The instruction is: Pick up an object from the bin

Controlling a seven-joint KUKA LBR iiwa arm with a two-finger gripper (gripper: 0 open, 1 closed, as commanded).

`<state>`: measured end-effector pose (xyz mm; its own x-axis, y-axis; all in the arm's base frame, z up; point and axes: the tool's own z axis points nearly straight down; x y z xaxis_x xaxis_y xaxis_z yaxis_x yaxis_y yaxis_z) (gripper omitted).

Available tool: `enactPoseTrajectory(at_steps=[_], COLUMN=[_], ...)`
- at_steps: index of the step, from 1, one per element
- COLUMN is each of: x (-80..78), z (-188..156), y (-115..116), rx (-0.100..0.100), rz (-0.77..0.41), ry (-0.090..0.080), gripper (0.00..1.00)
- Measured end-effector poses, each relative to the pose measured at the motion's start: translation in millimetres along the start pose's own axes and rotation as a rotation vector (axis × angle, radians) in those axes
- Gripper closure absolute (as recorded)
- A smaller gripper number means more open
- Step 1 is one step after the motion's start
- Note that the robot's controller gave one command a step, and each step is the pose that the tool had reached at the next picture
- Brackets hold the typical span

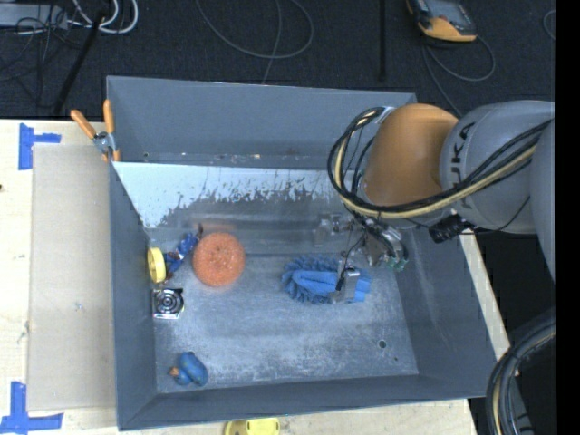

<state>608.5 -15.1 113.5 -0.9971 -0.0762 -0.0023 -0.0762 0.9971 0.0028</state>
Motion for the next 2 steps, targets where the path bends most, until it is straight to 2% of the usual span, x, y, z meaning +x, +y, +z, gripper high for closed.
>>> enactPoseTrajectory(at_steps=[1,2], x=[30.1,30.1], z=[41.6,41.6], y=[-12.6,-12.3], rx=[0.003,0.003], rz=[0.099,0.098], ry=[0.004,0.004], gripper=[1.00,1.00])
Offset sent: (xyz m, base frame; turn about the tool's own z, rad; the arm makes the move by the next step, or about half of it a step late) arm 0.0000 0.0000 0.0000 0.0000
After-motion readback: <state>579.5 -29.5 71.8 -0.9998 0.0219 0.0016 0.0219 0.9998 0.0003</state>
